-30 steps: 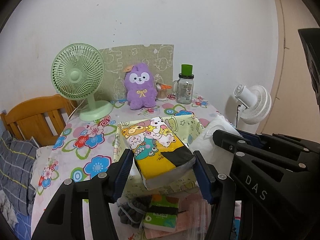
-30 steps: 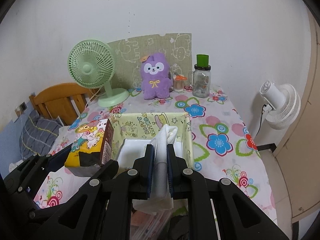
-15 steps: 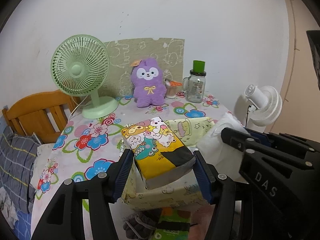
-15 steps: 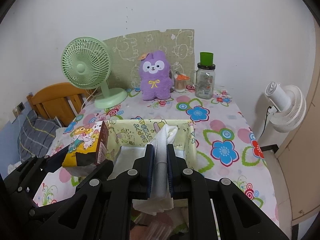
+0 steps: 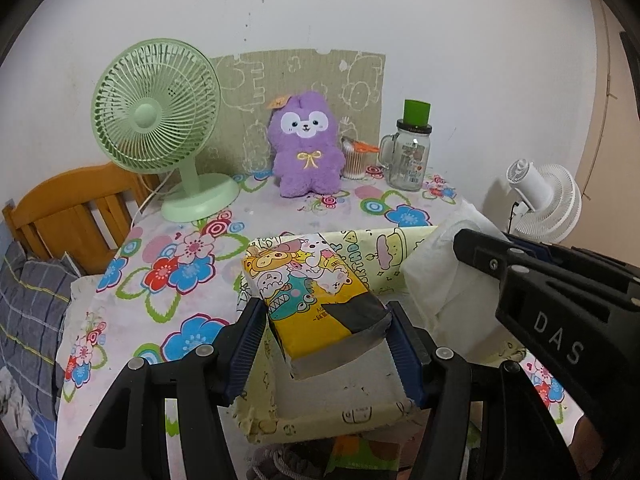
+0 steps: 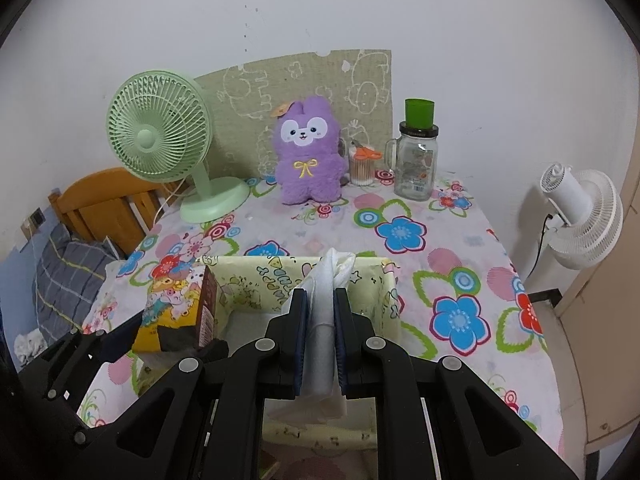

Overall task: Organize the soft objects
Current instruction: 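Lift the yellow tissue pack into the box with the left tool while the right tool carries the cloth, then open the left tool to drop the pack while the right tool releases the cloth into the box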

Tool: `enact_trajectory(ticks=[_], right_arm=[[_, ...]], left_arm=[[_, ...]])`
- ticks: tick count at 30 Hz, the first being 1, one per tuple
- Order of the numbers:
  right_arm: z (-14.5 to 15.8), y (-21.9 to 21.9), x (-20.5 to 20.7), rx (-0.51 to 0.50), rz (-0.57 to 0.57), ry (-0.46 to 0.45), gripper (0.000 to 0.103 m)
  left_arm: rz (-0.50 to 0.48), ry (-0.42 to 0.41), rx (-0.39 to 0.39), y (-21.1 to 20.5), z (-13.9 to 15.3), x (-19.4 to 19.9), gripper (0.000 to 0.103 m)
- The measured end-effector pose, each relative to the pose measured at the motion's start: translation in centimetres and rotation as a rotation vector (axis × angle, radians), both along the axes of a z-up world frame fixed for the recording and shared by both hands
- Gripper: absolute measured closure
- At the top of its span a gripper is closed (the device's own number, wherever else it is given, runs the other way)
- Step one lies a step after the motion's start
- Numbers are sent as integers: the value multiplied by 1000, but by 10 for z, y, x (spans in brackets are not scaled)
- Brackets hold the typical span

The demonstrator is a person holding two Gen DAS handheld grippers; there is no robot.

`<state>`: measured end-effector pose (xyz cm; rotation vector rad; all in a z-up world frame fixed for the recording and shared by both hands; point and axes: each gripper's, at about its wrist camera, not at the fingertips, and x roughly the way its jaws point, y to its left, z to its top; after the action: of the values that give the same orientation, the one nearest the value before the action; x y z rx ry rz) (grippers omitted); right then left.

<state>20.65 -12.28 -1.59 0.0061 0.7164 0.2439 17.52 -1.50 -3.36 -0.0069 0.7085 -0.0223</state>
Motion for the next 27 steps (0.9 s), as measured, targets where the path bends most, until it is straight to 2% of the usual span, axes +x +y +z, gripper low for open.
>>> enact_trajectory(ticks=[16, 21, 27], right_arm=[[-22, 3, 40, -5, -7, 53, 88], [-29, 3, 46, -5, -9, 68, 88], [-32, 6, 49, -3, 0, 72, 88]], left_arm=[[-32, 51, -41, 2, -20, 32, 39], [-26, 68, -47, 4, -24, 39, 27], [-20, 72, -58, 8, -26, 41, 22]])
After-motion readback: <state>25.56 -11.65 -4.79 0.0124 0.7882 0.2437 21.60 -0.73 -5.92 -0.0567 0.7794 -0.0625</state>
